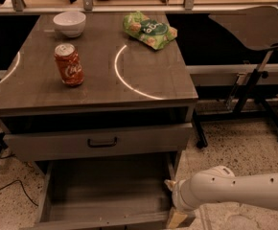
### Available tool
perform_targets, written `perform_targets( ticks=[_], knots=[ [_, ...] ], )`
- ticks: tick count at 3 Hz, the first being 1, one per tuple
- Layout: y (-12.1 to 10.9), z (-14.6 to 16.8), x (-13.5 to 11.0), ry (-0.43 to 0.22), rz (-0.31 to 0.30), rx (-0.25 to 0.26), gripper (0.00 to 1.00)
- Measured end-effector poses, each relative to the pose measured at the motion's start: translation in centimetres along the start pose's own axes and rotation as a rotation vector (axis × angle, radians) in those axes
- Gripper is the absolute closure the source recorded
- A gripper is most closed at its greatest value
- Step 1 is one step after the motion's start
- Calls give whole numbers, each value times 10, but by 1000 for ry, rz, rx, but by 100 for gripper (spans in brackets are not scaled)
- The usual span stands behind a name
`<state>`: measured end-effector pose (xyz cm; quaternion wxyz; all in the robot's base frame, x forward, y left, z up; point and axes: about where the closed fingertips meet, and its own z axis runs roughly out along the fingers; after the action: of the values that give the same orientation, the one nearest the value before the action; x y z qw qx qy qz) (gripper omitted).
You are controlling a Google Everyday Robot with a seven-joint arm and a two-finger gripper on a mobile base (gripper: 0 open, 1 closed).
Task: Close middle drawer
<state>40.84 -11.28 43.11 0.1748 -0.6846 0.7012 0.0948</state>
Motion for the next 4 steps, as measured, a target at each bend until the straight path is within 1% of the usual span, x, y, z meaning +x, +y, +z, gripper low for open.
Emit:
perform_targets(
  ticks=[1,2,3,4],
  knots=[
    [-10,5,-2,-13,-7,25,40],
    [-25,1,-6,-18,-26,59,63],
    [-25,0,-6,-18,-27,61,86],
    [-39,-5,-10,-21,-44,89,100]
  ],
)
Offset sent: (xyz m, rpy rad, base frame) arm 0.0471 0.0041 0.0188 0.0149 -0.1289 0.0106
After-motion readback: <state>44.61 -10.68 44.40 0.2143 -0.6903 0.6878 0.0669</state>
